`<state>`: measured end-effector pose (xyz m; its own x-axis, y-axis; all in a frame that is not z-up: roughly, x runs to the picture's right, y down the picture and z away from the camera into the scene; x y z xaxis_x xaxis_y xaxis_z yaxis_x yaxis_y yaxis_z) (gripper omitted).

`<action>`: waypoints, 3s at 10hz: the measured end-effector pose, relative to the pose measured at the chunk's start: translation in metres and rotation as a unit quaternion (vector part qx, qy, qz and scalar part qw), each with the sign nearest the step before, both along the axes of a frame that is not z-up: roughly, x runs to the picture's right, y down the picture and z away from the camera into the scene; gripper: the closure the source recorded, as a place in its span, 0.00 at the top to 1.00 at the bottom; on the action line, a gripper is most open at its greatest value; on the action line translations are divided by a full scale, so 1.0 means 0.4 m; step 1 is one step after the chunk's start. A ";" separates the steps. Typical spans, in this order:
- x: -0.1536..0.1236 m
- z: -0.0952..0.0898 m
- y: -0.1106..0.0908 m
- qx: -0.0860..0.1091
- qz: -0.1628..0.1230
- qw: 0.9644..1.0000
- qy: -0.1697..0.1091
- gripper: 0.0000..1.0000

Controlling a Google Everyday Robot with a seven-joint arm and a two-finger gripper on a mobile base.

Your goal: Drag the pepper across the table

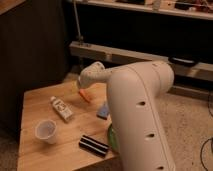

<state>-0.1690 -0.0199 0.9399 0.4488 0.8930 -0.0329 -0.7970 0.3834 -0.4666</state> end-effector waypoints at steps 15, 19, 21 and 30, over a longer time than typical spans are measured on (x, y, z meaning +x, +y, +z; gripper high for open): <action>0.003 0.139 0.040 -0.069 0.040 0.997 0.020 0.31; 0.062 0.125 0.045 -0.074 0.053 0.996 0.018 0.21; 0.095 0.104 0.064 -0.075 0.055 0.996 0.008 0.21; 0.167 -0.015 0.241 -0.068 0.031 0.997 -0.030 0.21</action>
